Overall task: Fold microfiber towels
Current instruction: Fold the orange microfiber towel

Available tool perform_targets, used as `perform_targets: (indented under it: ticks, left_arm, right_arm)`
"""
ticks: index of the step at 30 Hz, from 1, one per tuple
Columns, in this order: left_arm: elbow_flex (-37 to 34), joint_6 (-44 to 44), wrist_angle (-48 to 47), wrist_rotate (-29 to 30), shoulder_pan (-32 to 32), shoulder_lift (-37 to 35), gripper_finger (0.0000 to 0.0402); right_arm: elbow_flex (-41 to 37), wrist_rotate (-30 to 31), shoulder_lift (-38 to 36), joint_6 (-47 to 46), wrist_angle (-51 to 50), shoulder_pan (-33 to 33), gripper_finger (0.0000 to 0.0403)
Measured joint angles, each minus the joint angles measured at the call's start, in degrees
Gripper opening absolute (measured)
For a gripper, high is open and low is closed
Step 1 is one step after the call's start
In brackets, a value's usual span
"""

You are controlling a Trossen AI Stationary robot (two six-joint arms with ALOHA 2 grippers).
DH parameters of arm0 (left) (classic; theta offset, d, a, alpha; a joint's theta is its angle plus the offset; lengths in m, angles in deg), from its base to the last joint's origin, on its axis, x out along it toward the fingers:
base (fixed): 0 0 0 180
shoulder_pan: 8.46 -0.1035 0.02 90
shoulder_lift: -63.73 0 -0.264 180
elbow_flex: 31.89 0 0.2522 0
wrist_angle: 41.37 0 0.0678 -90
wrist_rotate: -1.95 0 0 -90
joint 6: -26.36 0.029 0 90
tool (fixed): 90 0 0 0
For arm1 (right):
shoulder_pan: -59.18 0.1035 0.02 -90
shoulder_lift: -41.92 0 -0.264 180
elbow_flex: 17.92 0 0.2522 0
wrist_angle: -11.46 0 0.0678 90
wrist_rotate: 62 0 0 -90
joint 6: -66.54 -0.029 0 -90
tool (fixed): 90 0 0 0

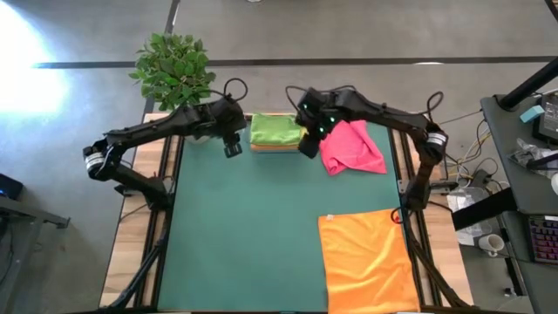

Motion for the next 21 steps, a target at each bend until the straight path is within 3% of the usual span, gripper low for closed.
perform_targets:
  ticks: [12, 21]
  left_arm:
    - [0.0, -0.1, 7.9, -3.0, 1.4, 0.0, 0.014]
    - [0.0, -0.2, 11.7, -3.1, 2.9, 0.1, 0.014]
  right_arm:
    - [-19.1, -0.2, -9.5, -5.7, -0.3, 13.2, 0.0059]
    - [-31.8, -5.4, -12.5, -10.1, 5.0, 20.9, 0.0059]
